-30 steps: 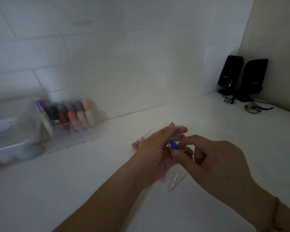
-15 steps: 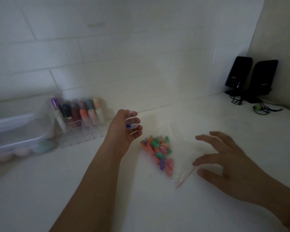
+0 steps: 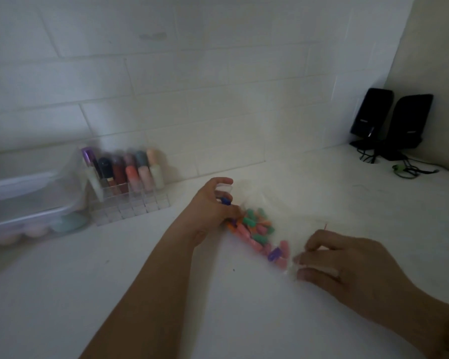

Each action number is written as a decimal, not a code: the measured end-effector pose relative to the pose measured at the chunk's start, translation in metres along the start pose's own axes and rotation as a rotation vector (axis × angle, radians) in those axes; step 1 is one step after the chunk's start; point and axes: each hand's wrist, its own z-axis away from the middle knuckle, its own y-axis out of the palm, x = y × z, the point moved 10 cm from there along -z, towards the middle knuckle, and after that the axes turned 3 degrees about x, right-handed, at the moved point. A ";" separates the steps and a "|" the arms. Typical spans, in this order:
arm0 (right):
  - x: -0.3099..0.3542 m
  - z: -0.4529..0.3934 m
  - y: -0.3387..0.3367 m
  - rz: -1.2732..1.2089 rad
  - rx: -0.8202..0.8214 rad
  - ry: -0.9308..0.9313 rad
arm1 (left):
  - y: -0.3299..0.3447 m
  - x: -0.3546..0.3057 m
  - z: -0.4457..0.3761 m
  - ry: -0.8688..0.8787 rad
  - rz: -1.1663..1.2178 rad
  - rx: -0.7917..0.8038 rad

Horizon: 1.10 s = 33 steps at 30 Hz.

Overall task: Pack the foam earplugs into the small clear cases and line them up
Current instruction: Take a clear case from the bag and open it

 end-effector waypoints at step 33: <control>0.010 -0.014 0.018 0.010 0.139 -0.004 | 0.026 -0.005 0.006 0.030 -0.076 0.149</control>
